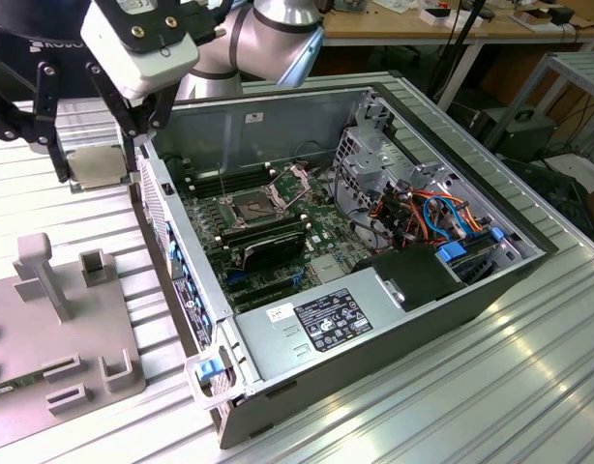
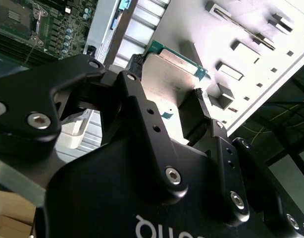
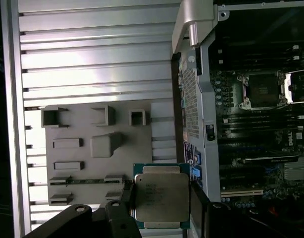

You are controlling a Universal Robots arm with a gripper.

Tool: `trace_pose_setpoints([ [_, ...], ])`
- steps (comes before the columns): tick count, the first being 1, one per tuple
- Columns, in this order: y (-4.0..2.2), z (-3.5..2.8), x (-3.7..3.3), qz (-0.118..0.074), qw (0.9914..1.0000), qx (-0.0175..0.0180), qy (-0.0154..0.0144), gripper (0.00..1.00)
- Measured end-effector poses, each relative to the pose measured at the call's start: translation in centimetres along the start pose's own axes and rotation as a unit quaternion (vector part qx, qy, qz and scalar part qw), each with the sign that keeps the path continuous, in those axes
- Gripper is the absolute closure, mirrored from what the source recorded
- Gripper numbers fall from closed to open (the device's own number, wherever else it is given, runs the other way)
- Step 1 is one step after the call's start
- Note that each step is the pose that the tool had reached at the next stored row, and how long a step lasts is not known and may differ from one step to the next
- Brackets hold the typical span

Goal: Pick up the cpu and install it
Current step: 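Pick up the cpu and move it towards the insertion slot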

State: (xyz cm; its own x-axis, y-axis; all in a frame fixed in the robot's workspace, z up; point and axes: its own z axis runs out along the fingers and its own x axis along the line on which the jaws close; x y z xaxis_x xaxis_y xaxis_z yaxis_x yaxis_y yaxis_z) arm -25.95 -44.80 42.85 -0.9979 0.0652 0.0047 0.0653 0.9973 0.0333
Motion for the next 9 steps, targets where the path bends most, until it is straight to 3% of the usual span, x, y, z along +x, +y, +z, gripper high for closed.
trace_pose_setpoints([
  [9,0.11,0.00,-1.68,0.000,1.00000,0.0000,0.0000,0.45],
])
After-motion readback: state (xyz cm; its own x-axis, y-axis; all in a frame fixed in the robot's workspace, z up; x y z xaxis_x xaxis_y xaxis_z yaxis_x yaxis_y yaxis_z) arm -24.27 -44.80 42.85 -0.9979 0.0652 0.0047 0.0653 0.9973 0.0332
